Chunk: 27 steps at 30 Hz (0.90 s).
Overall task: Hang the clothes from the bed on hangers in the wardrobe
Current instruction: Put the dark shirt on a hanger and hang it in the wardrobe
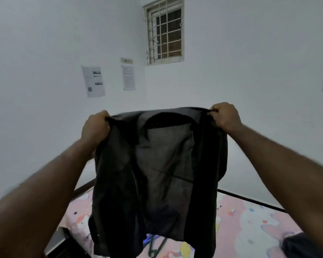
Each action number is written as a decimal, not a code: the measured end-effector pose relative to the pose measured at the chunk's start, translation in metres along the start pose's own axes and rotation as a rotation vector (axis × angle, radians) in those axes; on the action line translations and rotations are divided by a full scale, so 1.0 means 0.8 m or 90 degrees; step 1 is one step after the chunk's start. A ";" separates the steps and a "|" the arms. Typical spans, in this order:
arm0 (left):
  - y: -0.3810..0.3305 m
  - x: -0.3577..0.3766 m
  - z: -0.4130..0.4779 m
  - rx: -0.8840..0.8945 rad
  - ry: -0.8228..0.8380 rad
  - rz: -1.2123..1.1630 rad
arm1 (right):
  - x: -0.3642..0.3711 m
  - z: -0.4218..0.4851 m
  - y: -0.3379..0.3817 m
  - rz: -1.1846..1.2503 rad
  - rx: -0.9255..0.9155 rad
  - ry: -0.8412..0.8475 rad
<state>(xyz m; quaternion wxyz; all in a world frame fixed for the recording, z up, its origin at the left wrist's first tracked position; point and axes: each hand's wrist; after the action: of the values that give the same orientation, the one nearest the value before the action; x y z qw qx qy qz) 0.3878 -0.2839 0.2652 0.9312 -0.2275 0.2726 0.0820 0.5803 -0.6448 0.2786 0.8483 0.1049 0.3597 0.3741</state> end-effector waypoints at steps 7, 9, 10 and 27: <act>-0.015 -0.012 0.036 0.027 0.042 -0.039 | -0.030 0.020 0.000 0.198 0.085 -0.054; -0.021 -0.014 0.036 0.025 0.066 -0.045 | -0.033 0.017 -0.001 0.197 0.078 -0.007; -0.022 -0.014 0.038 0.024 0.073 -0.051 | -0.037 0.015 -0.003 0.180 0.058 0.032; -0.051 0.014 0.047 -0.039 0.180 -0.100 | -0.058 0.038 -0.061 0.001 -0.094 0.388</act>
<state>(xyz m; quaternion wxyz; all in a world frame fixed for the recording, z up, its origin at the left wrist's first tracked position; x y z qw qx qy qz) 0.4259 -0.3018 0.3028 0.8798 -0.2860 0.3794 -0.0156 0.6074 -0.7092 0.3033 0.7064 -0.0733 0.5691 0.4143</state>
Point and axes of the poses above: each hand's wrist, its own z-axis towards the middle knuckle, its own x-axis out of the palm, y = z × x, and after that the axes turned 8 degrees about -y, right-handed
